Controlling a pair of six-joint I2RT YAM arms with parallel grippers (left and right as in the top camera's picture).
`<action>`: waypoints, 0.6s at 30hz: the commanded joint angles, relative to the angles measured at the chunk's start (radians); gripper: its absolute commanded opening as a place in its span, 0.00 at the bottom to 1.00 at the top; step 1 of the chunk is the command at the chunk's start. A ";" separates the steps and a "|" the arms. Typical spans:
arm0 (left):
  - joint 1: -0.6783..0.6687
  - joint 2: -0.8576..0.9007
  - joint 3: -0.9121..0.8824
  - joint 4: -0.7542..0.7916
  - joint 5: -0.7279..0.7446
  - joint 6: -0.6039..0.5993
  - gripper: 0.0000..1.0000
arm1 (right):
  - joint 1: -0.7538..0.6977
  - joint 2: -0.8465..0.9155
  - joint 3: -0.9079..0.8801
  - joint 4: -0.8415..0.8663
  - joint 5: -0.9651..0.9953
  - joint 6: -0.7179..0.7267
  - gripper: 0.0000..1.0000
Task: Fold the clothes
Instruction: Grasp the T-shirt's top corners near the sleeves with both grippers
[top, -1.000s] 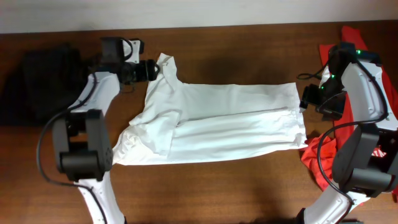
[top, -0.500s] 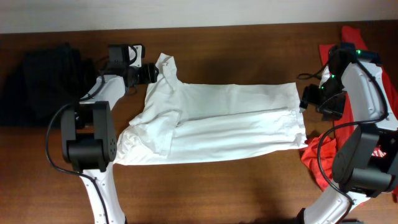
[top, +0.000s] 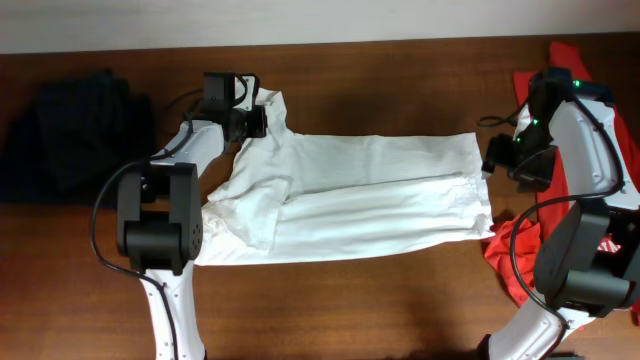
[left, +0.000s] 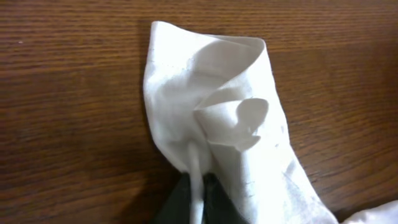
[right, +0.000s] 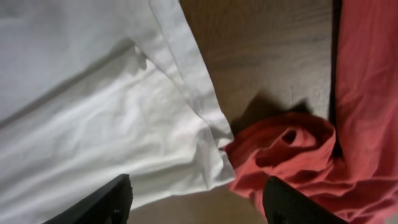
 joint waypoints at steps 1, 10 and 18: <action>0.027 0.039 0.040 -0.090 -0.090 -0.006 0.04 | -0.003 -0.020 0.014 0.082 -0.035 -0.007 0.71; 0.035 0.037 0.235 -0.443 -0.172 -0.006 0.01 | 0.043 0.064 0.014 0.363 -0.047 -0.037 0.71; 0.037 0.021 0.279 -0.610 -0.187 -0.006 0.01 | 0.075 0.192 0.014 0.476 -0.062 -0.037 0.70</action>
